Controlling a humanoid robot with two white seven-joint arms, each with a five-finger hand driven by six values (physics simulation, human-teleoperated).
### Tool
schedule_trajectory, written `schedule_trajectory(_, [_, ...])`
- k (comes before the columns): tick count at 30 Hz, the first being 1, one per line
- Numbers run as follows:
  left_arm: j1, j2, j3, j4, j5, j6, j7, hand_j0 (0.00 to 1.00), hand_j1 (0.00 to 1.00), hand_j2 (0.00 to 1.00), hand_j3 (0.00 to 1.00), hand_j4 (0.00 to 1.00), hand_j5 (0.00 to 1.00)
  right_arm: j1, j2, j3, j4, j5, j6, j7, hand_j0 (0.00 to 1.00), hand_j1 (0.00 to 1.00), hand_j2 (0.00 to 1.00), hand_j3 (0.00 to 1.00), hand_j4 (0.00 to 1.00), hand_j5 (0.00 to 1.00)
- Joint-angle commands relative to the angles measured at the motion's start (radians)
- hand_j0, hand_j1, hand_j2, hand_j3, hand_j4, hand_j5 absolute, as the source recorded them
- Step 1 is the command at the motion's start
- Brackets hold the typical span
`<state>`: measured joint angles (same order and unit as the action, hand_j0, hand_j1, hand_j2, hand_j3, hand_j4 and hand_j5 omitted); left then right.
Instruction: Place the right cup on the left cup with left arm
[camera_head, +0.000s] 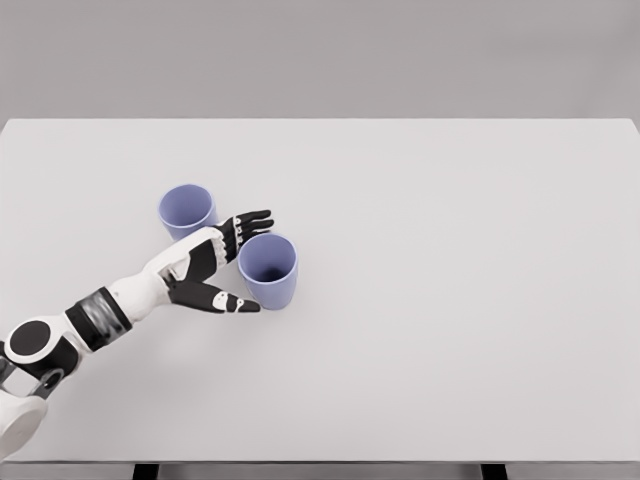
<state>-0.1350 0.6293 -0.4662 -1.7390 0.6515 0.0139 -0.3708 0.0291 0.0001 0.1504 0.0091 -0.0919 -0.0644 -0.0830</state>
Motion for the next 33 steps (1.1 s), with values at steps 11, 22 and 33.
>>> schedule_trajectory(11, [-0.005, -0.003, -0.002, 0.004, -0.023, 0.0, 0.001, 1.0, 1.0, 1.0, 1.0, 1.0, 1.0, 0.0, 0.0, 0.0, 0.0, 0.0, 0.0, 0.0, 1.0, 1.0, 1.0, 1.0, 1.0, 1.0])
schedule_trajectory(22, [-0.02, -0.019, -0.017, 0.007, -0.073, -0.002, 0.001, 1.0, 1.0, 1.0, 1.0, 1.0, 1.0, 0.0, 0.0, 0.0, 0.0, 0.0, 0.0, 0.0, 1.0, 1.0, 1.0, 1.0, 1.0, 1.0])
schedule_trajectory(33, [-0.04, -0.046, -0.017, 0.042, -0.092, -0.002, 0.001, 1.0, 1.0, 1.0, 1.0, 1.0, 1.0, 0.0, 0.0, 0.0, 0.0, 0.0, 0.0, 0.0, 1.0, 1.0, 1.0, 1.0, 1.0, 1.0])
